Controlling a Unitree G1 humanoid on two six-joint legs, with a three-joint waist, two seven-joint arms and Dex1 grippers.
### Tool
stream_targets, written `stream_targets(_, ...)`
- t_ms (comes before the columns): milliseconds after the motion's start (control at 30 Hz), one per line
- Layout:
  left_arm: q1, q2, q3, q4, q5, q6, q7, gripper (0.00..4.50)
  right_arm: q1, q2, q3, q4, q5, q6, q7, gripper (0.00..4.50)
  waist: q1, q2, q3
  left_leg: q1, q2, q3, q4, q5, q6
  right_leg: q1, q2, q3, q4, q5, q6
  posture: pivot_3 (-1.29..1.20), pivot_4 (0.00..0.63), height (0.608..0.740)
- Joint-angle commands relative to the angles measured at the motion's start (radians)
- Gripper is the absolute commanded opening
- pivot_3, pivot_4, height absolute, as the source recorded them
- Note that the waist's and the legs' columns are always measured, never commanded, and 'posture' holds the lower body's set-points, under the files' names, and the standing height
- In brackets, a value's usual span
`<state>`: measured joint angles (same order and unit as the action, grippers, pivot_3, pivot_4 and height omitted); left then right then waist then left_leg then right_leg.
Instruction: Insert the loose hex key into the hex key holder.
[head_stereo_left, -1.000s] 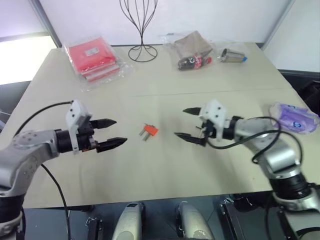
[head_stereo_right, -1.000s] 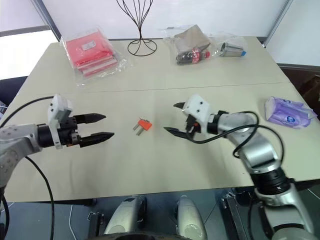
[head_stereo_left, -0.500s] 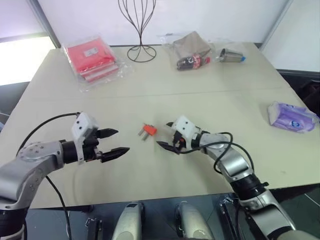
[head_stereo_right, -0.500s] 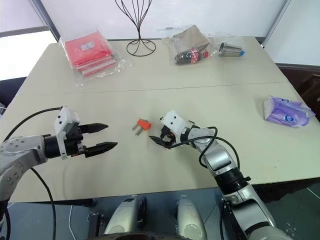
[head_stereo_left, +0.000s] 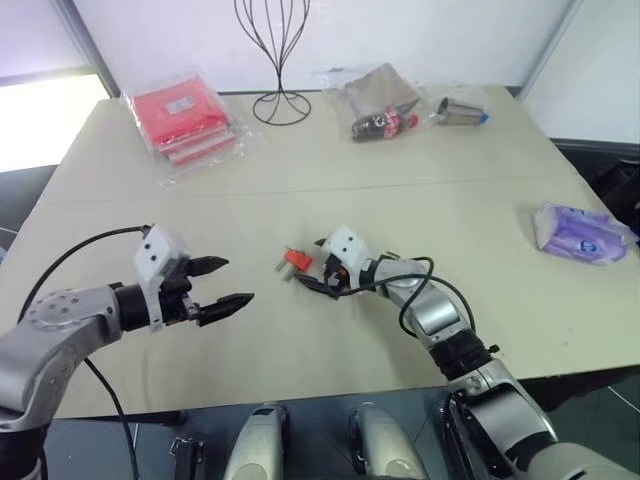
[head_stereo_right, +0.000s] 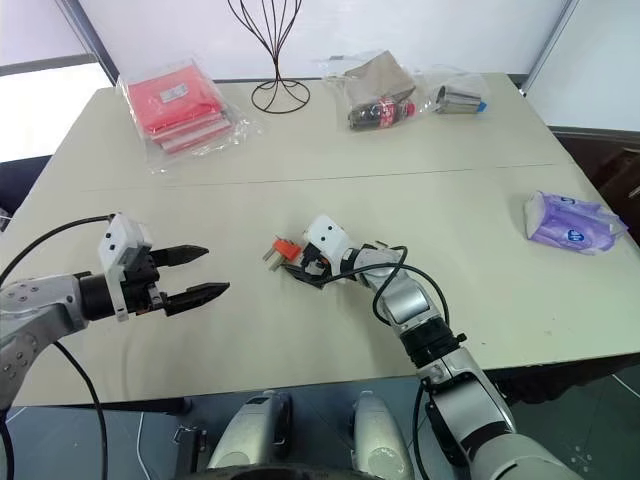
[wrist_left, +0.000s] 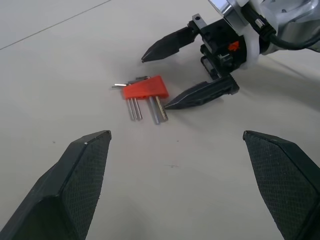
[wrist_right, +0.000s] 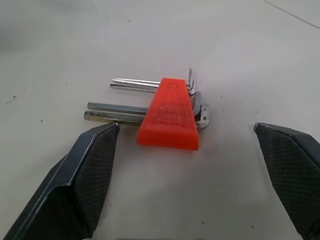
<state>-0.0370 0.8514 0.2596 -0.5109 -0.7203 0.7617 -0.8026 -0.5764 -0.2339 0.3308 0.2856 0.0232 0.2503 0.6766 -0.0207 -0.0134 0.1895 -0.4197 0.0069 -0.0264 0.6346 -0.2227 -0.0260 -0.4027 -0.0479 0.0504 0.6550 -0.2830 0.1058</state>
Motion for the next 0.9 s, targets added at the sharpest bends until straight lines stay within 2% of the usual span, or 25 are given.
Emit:
stream_targets(33, 0.007, 0.009, 0.036, -0.033, -0.011, 0.000, 0.008, 4.43, -0.011, 0.012, 0.006, 0.044, -0.023, -0.010, 0.000, 4.50, -0.001, 0.000, 0.000, 0.001, 0.000, 0.000, 0.000, 0.000, 0.000, 0.001, 0.000, 0.000, 0.000, 0.000, 0.000, 0.00, 0.150, 0.740)
stream_targets(100, 0.010, 0.010, 0.040, -0.035, -0.012, -0.002, 0.009, 4.43, -0.011, 0.016, 0.010, 0.055, -0.030, -0.015, 0.000, 4.50, -0.001, 0.000, 0.000, 0.006, 0.001, 0.000, -0.002, 0.000, 0.000, 0.005, 0.001, 0.000, 0.000, 0.000, -0.001, 0.00, 0.150, 0.740)
stream_targets(200, 0.012, 0.010, 0.042, -0.036, -0.011, -0.002, 0.014, 4.50, -0.007, 0.017, 0.023, 0.063, -0.044, -0.016, 0.006, 3.65, -0.001, 0.000, 0.000, 0.012, 0.001, 0.001, -0.003, 0.000, 0.000, 0.010, 0.001, 0.000, 0.000, -0.001, -0.003, 0.00, 0.150, 0.740)
stream_targets(367, 0.013, 0.010, 0.043, -0.038, -0.007, -0.007, 0.023, 4.50, 0.008, 0.005, 0.045, 0.065, -0.062, -0.026, 0.014, 1.09, 0.000, 0.000, -0.001, 0.012, 0.002, 0.000, -0.003, 0.000, -0.001, 0.010, 0.001, 0.000, 0.000, -0.001, -0.004, 0.00, 0.150, 0.740)
stream_targets(567, 0.013, 0.003, 0.030, -0.030, 0.001, -0.019, 0.025, 4.50, 0.008, -0.015, 0.042, 0.024, -0.109, -0.091, -0.016, 1.01, 0.001, -0.001, -0.001, 0.012, 0.002, 0.000, -0.003, 0.000, -0.001, 0.010, 0.001, 0.000, 0.000, -0.002, -0.005, 0.00, 0.150, 0.740)
stream_targets(700, -0.033, -0.012, 0.004, 0.018, 0.008, -0.032, 0.016, 4.50, -0.040, -0.087, 0.033, -0.027, -0.249, -0.284, -0.149, 1.01, 0.010, -0.001, -0.001, 0.011, 0.001, 0.000, -0.003, 0.001, -0.001, 0.009, 0.000, 0.000, 0.000, -0.002, -0.005, 0.00, 0.150, 0.740)
stream_targets(900, -0.183, -0.041, -0.054, 0.130, 0.023, -0.055, -0.024, 4.50, -0.129, -0.261, 0.013, -0.104, -0.451, -0.606, -0.310, 1.01, 0.002, -0.001, -0.001, 0.009, 0.000, 0.001, -0.003, 0.001, -0.002, 0.007, 0.000, 0.001, -0.001, -0.001, -0.005, 0.00, 0.150, 0.740)
